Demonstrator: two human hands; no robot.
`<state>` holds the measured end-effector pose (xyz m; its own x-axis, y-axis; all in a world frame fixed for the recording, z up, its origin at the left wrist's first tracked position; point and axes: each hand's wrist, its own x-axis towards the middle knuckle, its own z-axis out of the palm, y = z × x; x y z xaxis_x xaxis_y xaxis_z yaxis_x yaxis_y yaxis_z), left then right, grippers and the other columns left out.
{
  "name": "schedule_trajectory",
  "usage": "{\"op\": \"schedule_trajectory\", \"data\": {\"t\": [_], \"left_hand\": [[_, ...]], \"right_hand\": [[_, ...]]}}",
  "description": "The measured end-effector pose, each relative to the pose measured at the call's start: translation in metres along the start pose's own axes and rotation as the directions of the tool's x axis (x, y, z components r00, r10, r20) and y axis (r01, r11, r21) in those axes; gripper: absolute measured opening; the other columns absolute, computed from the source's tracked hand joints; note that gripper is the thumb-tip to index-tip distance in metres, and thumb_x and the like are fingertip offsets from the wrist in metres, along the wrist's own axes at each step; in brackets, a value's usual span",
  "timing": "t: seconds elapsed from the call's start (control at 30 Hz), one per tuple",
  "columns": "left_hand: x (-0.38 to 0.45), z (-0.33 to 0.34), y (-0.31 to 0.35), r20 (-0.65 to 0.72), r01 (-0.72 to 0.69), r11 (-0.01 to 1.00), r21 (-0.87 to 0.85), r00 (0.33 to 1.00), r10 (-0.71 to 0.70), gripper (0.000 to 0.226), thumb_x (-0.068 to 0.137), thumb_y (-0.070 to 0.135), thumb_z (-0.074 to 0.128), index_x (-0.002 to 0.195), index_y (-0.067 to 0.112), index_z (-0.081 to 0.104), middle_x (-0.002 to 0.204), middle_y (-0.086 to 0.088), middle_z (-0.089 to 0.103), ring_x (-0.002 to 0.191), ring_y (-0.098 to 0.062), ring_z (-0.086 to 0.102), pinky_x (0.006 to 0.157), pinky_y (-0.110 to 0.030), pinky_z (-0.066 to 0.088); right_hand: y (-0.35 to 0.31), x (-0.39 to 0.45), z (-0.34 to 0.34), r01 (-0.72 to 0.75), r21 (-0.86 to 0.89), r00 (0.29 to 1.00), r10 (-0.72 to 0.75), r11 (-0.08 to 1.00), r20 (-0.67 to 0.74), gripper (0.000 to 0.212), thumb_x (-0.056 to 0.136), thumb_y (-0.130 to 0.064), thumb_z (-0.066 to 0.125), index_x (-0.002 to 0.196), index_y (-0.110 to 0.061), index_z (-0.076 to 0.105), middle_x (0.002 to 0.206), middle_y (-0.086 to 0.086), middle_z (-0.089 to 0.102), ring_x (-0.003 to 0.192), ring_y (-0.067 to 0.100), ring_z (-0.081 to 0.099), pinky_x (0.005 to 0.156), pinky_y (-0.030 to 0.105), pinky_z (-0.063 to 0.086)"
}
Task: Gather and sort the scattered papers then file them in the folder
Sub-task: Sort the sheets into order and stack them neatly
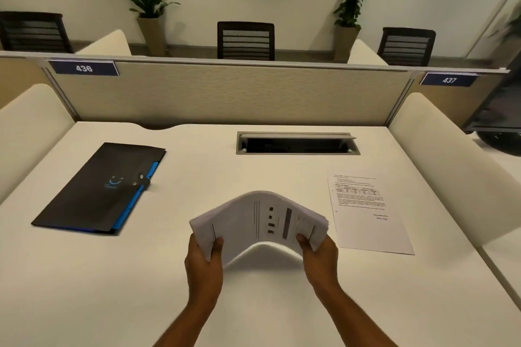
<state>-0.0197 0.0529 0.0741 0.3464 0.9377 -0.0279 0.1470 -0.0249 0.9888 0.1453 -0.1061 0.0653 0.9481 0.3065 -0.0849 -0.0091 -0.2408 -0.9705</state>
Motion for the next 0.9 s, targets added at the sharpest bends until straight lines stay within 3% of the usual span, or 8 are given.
{"op": "schedule_trajectory", "data": {"t": [0.1,0.27,0.4,0.5,0.57,0.63,0.7,0.9], "left_hand": [[0.000,-0.002,-0.002,0.051,-0.036,0.998,0.050,0.998,0.033,0.032,0.086,0.039,0.067,0.113,0.043,0.051,0.102,0.029,0.064,0.096,0.009,0.061,0.072,-0.010,0.049],[0.008,0.000,-0.005,0.093,-0.020,0.992,0.121,0.996,0.009,0.021,0.093,0.024,0.064,0.093,0.040,0.050,0.092,0.012,0.065,0.085,-0.009,0.064,0.062,-0.017,0.048],[0.024,-0.003,0.003,0.025,0.030,0.995,0.090,0.999,-0.032,0.024,0.095,0.021,0.061,0.106,0.037,0.048,0.098,0.019,0.060,0.090,-0.003,0.060,0.067,-0.019,0.048],[0.027,-0.002,0.001,0.002,0.134,0.991,0.005,0.991,-0.134,0.028,0.094,0.017,0.062,0.114,0.032,0.049,0.105,0.010,0.061,0.091,-0.007,0.060,0.078,-0.031,0.050],[0.024,0.001,-0.001,0.002,0.202,0.976,-0.080,0.979,-0.203,0.029,0.093,0.012,0.062,0.117,0.025,0.051,0.109,0.003,0.064,0.096,-0.017,0.062,0.086,-0.037,0.050],[0.019,0.005,-0.003,0.014,0.257,0.951,-0.170,0.966,-0.259,0.032,0.093,0.008,0.062,0.122,0.020,0.054,0.114,-0.002,0.066,0.102,-0.024,0.062,0.095,-0.041,0.048],[0.011,0.010,-0.005,0.034,0.297,0.921,-0.250,0.954,-0.299,0.035,0.093,0.005,0.061,0.126,0.017,0.054,0.117,-0.003,0.066,0.106,-0.026,0.063,0.098,-0.041,0.047],[0.001,0.009,-0.010,0.234,0.421,0.812,-0.403,0.906,-0.354,0.038,0.085,0.001,0.068,0.117,0.017,0.055,0.118,-0.010,0.069,0.102,-0.024,0.069,0.082,-0.039,0.056]], "right_hand": [[-0.001,0.004,-0.001,-0.003,0.009,1.000,0.003,1.000,-0.021,0.035,0.093,-0.009,0.070,0.123,-0.024,0.063,0.105,-0.008,0.071,0.100,0.011,0.069,0.066,0.013,0.057],[0.005,0.004,0.005,-0.073,-0.059,0.996,0.076,0.996,0.042,0.036,0.094,-0.013,0.070,0.129,-0.017,0.062,0.116,0.003,0.070,0.109,0.026,0.067,0.090,0.038,0.059],[-0.011,0.014,-0.001,-0.011,-0.044,0.997,0.008,0.999,-0.070,0.044,0.088,-0.027,0.077,0.127,-0.028,0.056,0.121,-0.003,0.067,0.114,0.021,0.064,0.089,0.027,0.054],[-0.017,0.016,0.000,-0.269,0.104,0.942,0.284,0.958,-0.179,0.087,0.078,-0.028,0.087,0.147,-0.022,0.035,0.142,0.005,0.052,0.133,0.029,0.051,0.105,0.042,0.046],[-0.017,0.010,0.004,-0.498,0.325,0.850,0.527,0.804,0.001,0.098,0.077,-0.028,0.088,0.154,-0.018,0.027,0.141,0.011,0.053,0.130,0.034,0.052,0.108,0.050,0.045],[-0.020,0.004,0.012,-0.591,0.482,0.806,0.505,0.647,0.310,0.082,0.079,-0.023,0.084,0.148,-0.009,0.043,0.130,0.014,0.066,0.121,0.034,0.062,0.102,0.049,0.051],[-0.028,0.001,0.020,-0.563,0.579,0.826,0.371,0.590,0.425,0.061,0.079,-0.015,0.079,0.137,-0.009,0.058,0.123,0.013,0.072,0.113,0.032,0.069,0.090,0.044,0.059],[-0.049,0.015,0.028,-0.252,0.556,0.967,0.232,0.792,0.107,0.039,0.087,0.002,0.073,0.119,-0.020,0.066,0.110,0.005,0.077,0.102,0.027,0.074,0.082,0.047,0.063]]}}
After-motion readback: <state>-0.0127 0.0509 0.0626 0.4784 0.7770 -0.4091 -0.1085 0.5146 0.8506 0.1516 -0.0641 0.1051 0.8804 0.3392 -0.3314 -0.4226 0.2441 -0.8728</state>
